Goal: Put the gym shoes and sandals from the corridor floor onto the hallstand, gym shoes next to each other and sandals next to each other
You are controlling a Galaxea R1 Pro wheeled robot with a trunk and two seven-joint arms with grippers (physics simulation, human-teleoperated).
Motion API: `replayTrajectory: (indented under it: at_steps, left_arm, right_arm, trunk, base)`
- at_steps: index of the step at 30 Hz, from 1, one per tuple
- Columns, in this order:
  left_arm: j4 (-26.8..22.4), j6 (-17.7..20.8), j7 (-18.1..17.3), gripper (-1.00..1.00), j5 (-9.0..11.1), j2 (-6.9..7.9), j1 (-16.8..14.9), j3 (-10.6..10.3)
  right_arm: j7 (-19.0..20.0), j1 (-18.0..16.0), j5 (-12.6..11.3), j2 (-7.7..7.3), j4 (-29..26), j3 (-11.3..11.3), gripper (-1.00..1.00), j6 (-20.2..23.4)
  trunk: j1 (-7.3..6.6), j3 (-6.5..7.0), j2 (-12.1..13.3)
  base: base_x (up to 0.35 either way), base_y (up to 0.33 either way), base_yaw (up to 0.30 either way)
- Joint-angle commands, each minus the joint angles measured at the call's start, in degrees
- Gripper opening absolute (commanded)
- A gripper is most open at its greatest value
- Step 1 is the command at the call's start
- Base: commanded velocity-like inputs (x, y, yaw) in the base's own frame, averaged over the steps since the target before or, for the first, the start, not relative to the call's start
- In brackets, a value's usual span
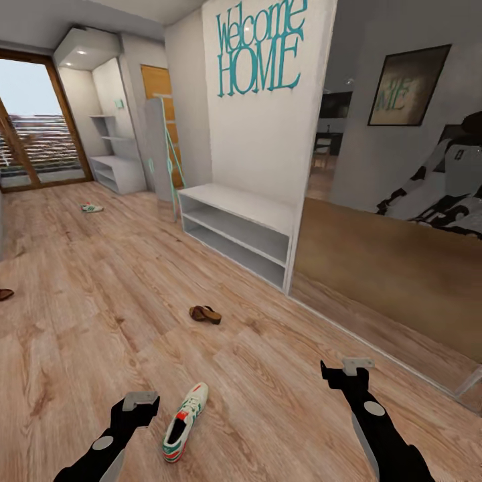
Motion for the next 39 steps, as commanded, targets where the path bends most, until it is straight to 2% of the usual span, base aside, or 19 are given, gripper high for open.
replayTrajectory:
  at_steps: [1, 9, 16, 21, 22, 32, 39]
  left_arm:
    - [0.0, -0.2, -0.1, 1.00, 0.3, 0.02, 0.0, -0.1]
    - [0.1, -0.2, -0.1, 1.00, 0.3, 0.02, 0.0, -0.1]
    - [0.1, -0.2, -0.1, 1.00, 0.3, 0.02, 0.0, -0.1]
    - [0.1, -0.2, -0.1, 1.00, -0.9, 0.02, 0.0, -0.5]
    - [0.4, -0.3, 0.0, 1.00, -2.7, 0.02, 0.0, -0.7]
    - [0.4, -0.4, 0.0, 1.00, -2.9, 0.02, 0.0, -0.7]
    - [-0.1, -0.6, 0.0, 1.00, -2.9, -0.01, 0.0, -0.6]
  right_arm:
    - [0.1, 0.0, 0.6, 0.04, 0.0, -0.1, 1.00, -0.1]
    - [0.1, 0.0, 0.6, 0.04, 0.0, -0.1, 1.00, 0.0]
    - [0.1, 0.0, 0.6, 0.04, -0.1, -0.1, 1.00, 0.0]
    - [0.2, 0.0, 0.6, 0.04, -0.1, -0.1, 1.00, 0.1]
    - [0.1, 0.0, 0.6, 0.04, -0.1, -0.1, 1.00, 0.0]
    - [0.1, 0.0, 0.6, 0.04, -0.1, -0.2, 1.00, 0.0]
    - [0.1, 0.0, 0.6, 0.04, -0.1, -0.2, 1.00, 0.0]
  trunk:
    - [0.01, -0.05, 0.0]
    - [0.01, -0.05, 0.0]
    - [0.01, -0.05, 0.0]
    - [0.01, -0.05, 0.0]
    - [0.01, -0.05, 0.0]
    - [0.01, -0.05, 0.0]
    - [1.54, -1.31, -2.8]
  base:
    - [0.148, 0.193, -0.265]
    - [0.077, 0.082, -0.252]
    - [0.011, 0.011, -0.072]
    - [0.001, 0.001, -0.009]
    - [0.000, 0.000, 0.000]
    - [0.000, 0.000, 0.000]
    - [0.000, 0.000, 0.000]
